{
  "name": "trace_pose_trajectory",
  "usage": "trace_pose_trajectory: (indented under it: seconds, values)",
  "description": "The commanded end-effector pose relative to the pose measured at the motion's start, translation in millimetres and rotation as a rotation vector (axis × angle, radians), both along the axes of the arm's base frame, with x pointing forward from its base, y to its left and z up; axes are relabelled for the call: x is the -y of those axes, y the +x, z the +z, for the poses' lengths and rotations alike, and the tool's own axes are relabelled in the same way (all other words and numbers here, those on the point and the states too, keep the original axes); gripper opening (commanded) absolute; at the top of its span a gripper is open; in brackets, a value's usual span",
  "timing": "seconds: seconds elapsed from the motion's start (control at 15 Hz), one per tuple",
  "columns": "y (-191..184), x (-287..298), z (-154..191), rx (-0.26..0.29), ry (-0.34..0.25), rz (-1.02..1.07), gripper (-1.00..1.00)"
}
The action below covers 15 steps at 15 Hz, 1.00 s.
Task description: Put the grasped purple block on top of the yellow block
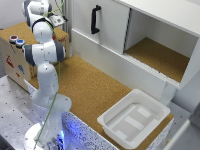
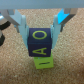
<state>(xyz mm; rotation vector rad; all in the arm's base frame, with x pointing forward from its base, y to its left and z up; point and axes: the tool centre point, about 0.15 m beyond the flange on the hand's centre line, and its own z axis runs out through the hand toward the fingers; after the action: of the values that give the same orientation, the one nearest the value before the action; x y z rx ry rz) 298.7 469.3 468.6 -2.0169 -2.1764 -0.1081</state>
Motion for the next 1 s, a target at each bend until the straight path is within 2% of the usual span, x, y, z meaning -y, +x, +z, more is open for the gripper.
trace_pose_trajectory:
  seconds: [0.0,0.33,0.4,0.67,0.93]
  values:
    - [-7.6,0.8,-9.3,-0.008,0.058,-0.018,-1.0]
    - [-8.1,-6.2,-17.7,-0.006,0.05,-0.033,-1.0]
    - [-7.9,-6.6,-17.1,0.0,0.059,-0.041,1.0]
    - [-7.3,-7.7,-0.3,0.006,0.124,-0.067,1.0]
    - [-19.1,3.3,24.0,0.049,0.106,-0.045,1.0]
